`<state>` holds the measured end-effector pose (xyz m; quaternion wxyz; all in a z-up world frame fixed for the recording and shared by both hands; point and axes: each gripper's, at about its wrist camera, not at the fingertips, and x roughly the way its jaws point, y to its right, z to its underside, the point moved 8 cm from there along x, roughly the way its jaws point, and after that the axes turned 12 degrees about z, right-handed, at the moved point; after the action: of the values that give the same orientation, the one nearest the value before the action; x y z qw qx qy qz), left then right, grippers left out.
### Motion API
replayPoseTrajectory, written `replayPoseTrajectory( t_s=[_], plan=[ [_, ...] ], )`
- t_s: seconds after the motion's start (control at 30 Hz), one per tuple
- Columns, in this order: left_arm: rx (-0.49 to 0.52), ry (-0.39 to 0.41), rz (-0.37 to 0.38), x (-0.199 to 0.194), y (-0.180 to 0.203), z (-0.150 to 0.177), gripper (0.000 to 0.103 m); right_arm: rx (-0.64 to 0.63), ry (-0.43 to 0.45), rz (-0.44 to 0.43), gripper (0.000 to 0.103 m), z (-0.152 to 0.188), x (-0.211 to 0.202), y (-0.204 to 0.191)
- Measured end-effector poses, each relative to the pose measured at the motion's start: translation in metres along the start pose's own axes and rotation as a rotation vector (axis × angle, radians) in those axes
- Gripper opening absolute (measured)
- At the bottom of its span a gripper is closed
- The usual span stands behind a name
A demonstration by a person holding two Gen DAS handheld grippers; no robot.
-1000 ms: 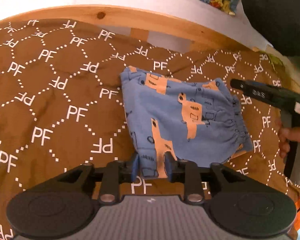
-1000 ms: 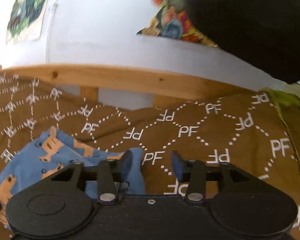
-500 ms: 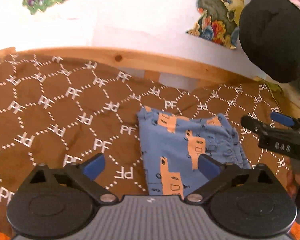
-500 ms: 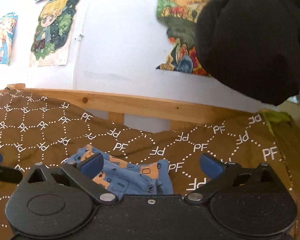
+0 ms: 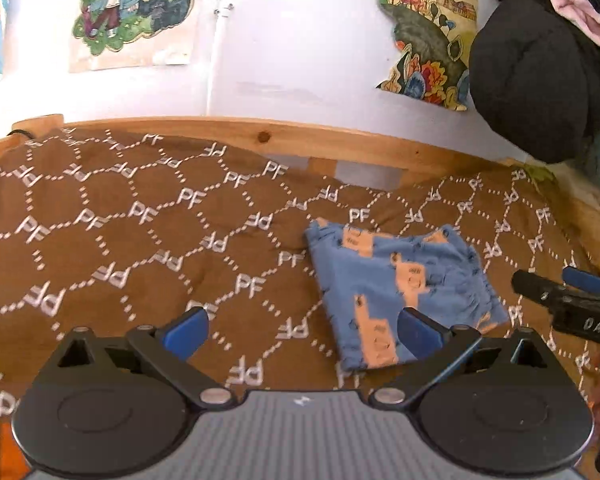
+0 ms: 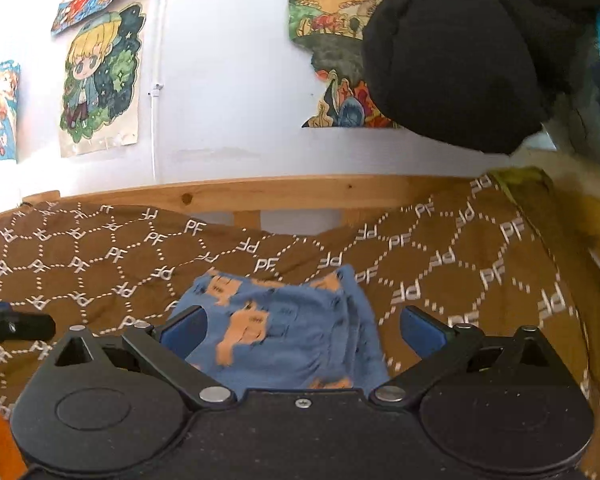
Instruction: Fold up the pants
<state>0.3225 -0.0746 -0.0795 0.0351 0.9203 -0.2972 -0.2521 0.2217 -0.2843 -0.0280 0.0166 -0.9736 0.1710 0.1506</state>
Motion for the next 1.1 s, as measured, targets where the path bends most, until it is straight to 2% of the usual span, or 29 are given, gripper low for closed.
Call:
replayPoseTrajectory(
  t_s=[0.2,0.5,0.9,1.1],
  plan=[
    [0.042,-0.048,-0.012,-0.021,-0.002,0.031,0.103,-0.017,0.037,0.0,0.102,0.006,-0.029,-0.007],
    [0.033,-0.039,0.006,-0.033,0.004,0.049,0.103,-0.021,0.078,0.009,0.102,0.01,-0.053,-0.015],
    [0.017,-0.077,0.029,-0.018,0.004,0.08,0.103,0.062,-0.108,0.068,0.102,0.078,-0.055,0.002],
    [0.002,-0.099,0.022,-0.011,0.001,0.091,0.103,0.055,-0.121,0.073,0.102,0.089,-0.059,0.001]
  ],
)
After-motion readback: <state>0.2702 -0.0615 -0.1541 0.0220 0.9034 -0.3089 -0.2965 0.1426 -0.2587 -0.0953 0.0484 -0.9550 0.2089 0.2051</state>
